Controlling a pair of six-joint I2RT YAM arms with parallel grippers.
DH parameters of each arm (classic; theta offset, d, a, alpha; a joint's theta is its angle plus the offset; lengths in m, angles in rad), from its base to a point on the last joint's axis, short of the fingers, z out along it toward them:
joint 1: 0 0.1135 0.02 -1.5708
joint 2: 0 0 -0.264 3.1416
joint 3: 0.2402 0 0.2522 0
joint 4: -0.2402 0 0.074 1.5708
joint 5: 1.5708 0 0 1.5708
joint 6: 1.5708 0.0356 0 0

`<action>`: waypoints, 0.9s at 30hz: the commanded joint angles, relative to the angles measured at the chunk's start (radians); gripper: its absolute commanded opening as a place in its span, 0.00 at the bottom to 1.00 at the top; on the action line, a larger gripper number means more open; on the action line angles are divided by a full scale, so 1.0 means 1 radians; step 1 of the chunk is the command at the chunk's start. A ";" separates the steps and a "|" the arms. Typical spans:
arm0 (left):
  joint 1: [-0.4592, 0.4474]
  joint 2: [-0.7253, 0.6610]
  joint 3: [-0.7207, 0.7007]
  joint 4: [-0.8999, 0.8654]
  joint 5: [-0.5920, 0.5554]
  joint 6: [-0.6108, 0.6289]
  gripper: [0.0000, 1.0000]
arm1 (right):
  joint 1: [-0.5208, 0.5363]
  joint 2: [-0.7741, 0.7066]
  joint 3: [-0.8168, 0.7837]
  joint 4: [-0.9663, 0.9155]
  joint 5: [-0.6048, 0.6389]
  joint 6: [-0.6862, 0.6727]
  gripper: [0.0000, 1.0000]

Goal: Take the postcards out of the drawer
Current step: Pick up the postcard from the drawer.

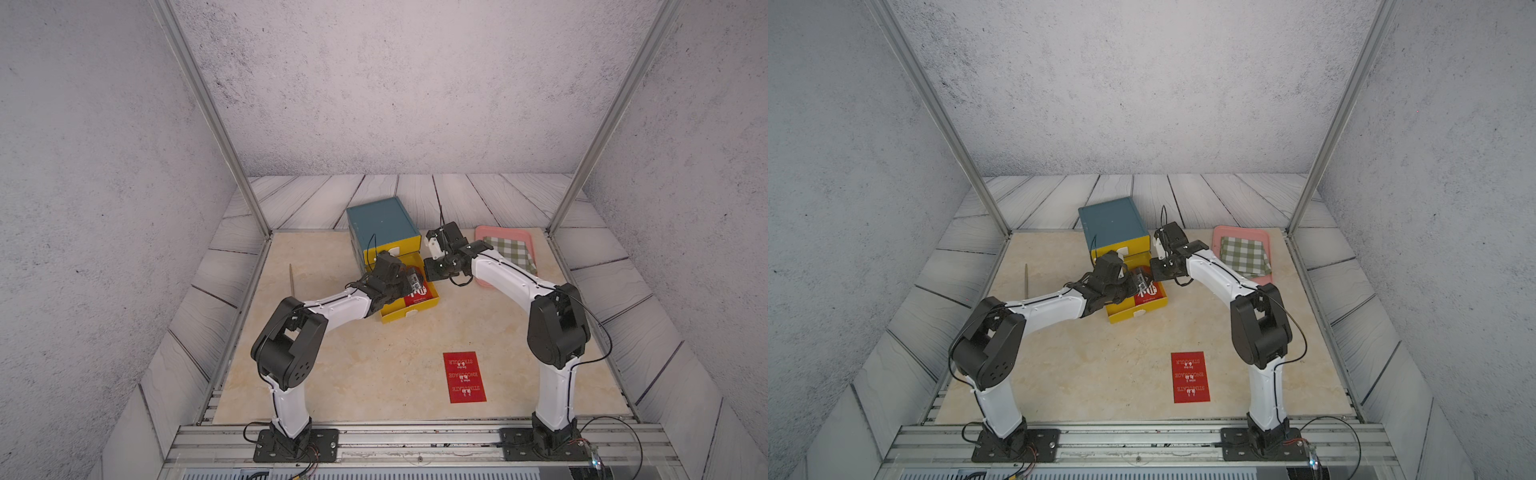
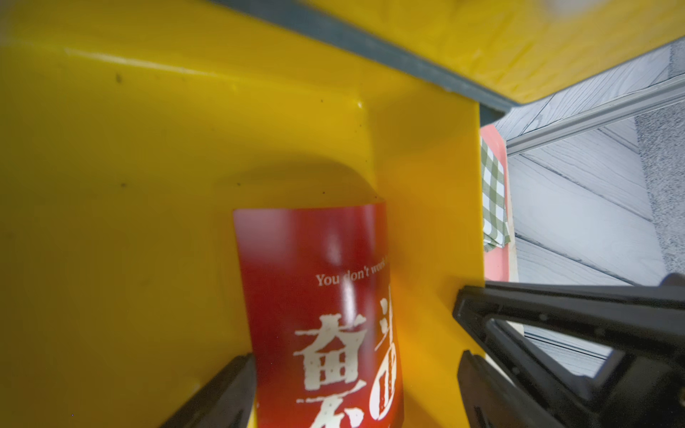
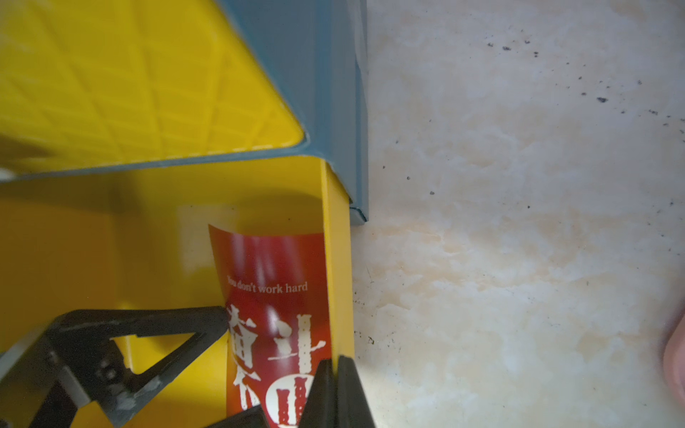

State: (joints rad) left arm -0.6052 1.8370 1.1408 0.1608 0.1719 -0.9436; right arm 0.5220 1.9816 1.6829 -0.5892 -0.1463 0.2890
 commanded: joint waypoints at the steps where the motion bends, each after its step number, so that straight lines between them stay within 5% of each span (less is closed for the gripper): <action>1: 0.013 0.045 -0.032 0.045 0.045 0.008 0.92 | 0.011 -0.008 -0.002 0.013 -0.059 0.027 0.00; 27: 0.070 0.018 -0.113 0.273 0.143 0.052 0.91 | 0.012 -0.011 -0.014 0.002 -0.058 0.010 0.00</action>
State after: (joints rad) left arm -0.5446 1.8397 1.0451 0.4034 0.3031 -0.9119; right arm 0.5236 1.9816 1.6779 -0.5808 -0.1516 0.2886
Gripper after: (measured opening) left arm 0.912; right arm 0.055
